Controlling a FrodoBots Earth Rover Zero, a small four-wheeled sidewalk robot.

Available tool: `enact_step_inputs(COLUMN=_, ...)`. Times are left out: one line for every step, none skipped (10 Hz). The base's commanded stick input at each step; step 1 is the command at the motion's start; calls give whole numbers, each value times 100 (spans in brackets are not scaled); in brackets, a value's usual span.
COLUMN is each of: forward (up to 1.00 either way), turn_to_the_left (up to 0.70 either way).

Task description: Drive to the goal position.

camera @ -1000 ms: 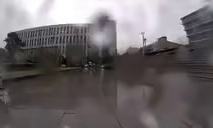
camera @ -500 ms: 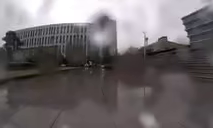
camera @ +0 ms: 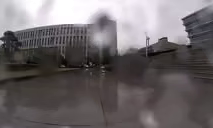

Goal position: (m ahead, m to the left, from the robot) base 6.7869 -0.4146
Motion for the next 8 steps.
enact_step_inputs(forward=100, turn_to_the_left=-39)
enact_step_inputs(forward=100, turn_to_the_left=-25)
enact_step_inputs(forward=100, turn_to_the_left=-7)
enact_step_inputs(forward=100, turn_to_the_left=0)
enact_step_inputs(forward=100, turn_to_the_left=0)
enact_step_inputs(forward=100, turn_to_the_left=0)
enact_step_inputs(forward=100, turn_to_the_left=0)
enact_step_inputs(forward=100, turn_to_the_left=0)
